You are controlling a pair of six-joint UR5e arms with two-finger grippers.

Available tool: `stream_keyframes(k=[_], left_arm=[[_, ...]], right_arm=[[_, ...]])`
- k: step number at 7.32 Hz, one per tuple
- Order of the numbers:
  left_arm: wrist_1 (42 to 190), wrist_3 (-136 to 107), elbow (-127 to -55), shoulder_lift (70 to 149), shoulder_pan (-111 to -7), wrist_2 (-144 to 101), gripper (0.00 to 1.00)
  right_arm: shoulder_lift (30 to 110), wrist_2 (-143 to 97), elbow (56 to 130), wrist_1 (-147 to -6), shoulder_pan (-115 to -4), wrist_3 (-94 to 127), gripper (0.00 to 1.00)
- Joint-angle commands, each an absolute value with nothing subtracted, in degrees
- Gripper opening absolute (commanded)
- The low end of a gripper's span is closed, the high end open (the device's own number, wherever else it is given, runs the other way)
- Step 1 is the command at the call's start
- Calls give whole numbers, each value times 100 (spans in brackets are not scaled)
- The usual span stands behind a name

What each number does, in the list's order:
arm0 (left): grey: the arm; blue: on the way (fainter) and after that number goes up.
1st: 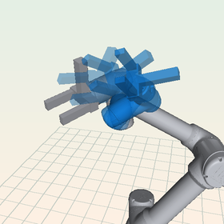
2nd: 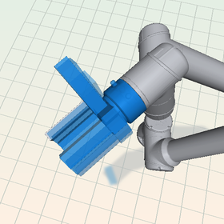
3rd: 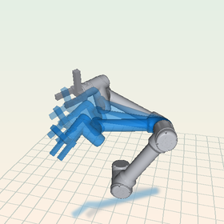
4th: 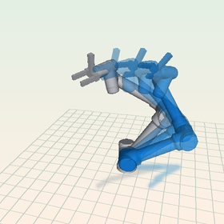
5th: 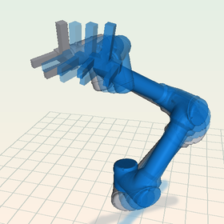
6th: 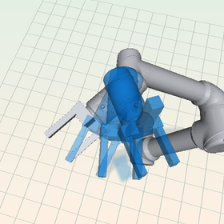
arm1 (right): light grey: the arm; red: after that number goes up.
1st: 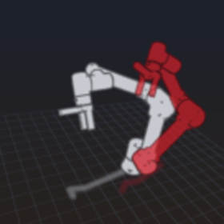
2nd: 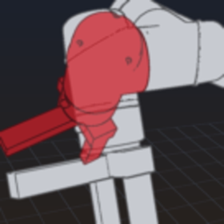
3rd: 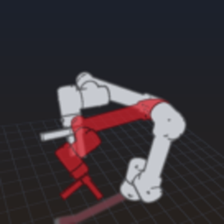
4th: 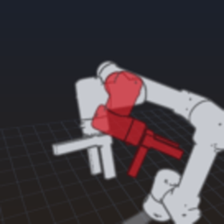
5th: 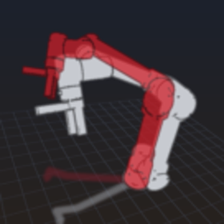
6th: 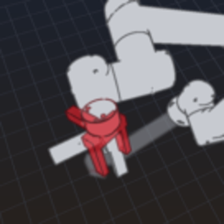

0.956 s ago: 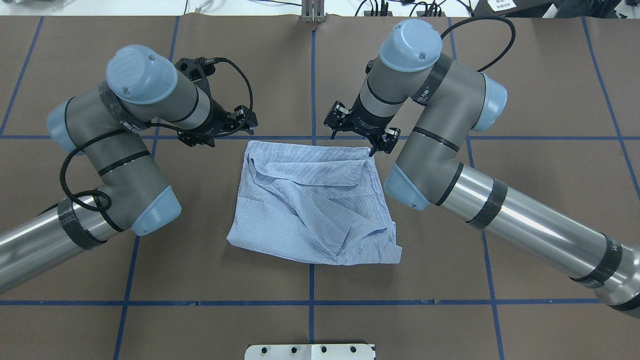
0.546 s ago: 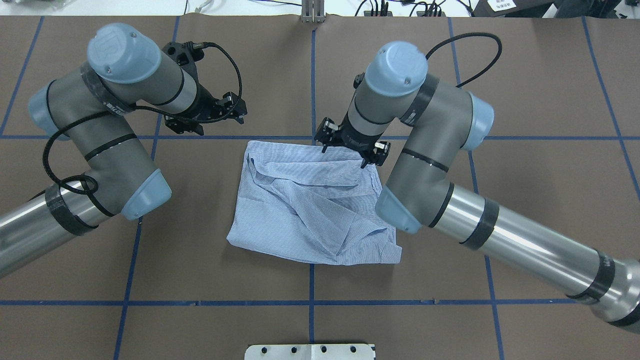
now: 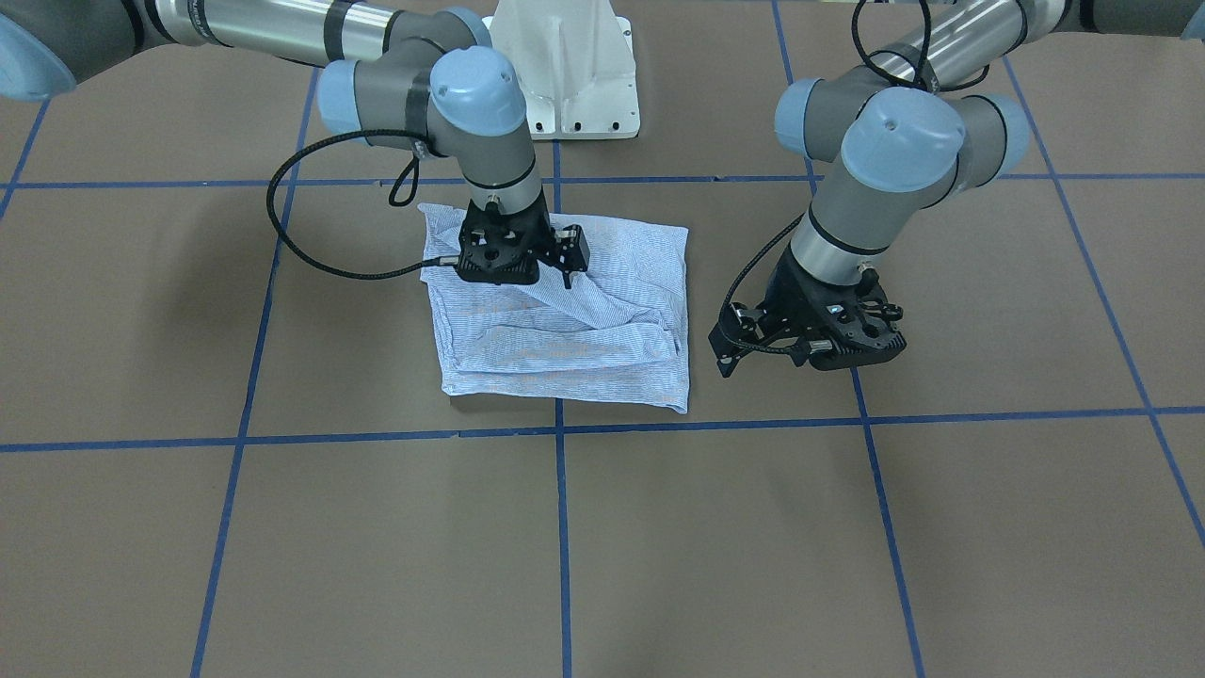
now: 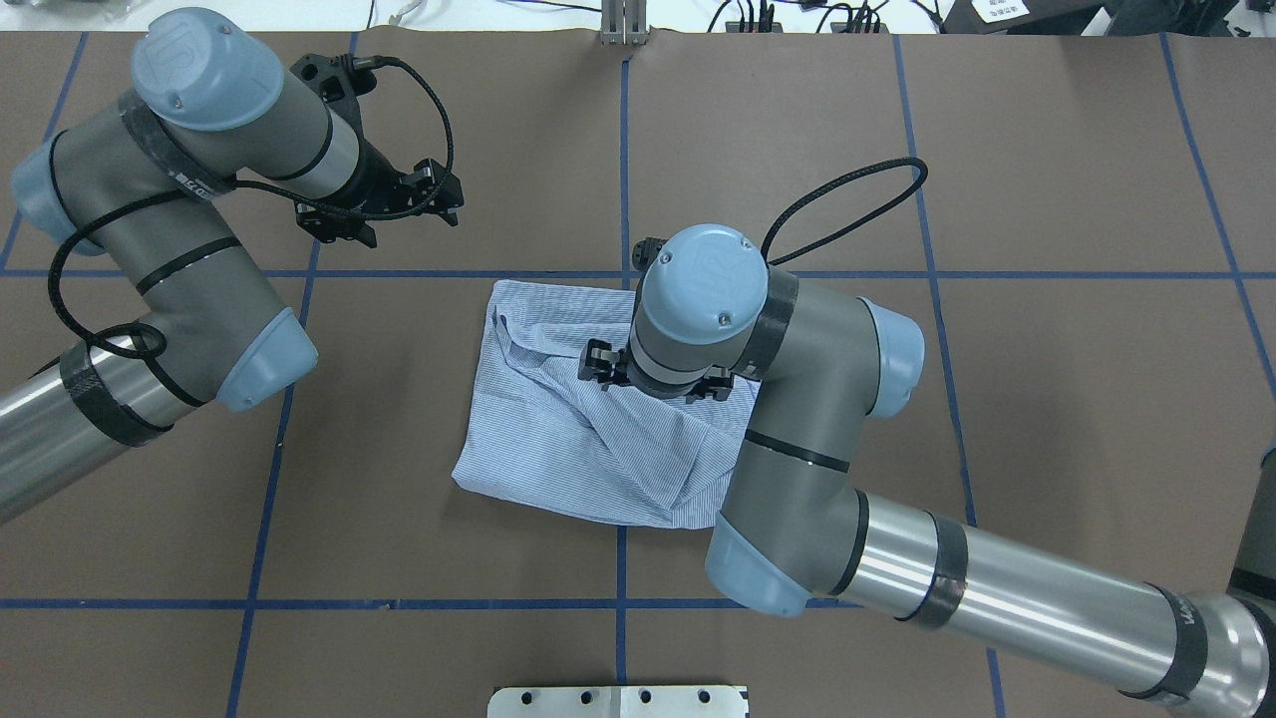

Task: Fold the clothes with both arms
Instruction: 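Release the shirt and raise the left gripper away while the right gripper presses the fold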

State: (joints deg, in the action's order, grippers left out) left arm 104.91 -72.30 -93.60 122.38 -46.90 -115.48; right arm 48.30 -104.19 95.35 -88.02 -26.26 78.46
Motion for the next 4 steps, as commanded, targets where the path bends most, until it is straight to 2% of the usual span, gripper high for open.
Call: stream_keyframes(k=[1, 4], left_arm=[[10529, -7225, -9352, 12182, -4693, -11540, 100], [10529, -7225, -9352, 12156, -4693, -11549, 100]], right_arm=[[4851, -9759, 10141, -9377, -2033, 7497, 100], [4589, -9123, 9907, -9589, -1354, 8152, 100]])
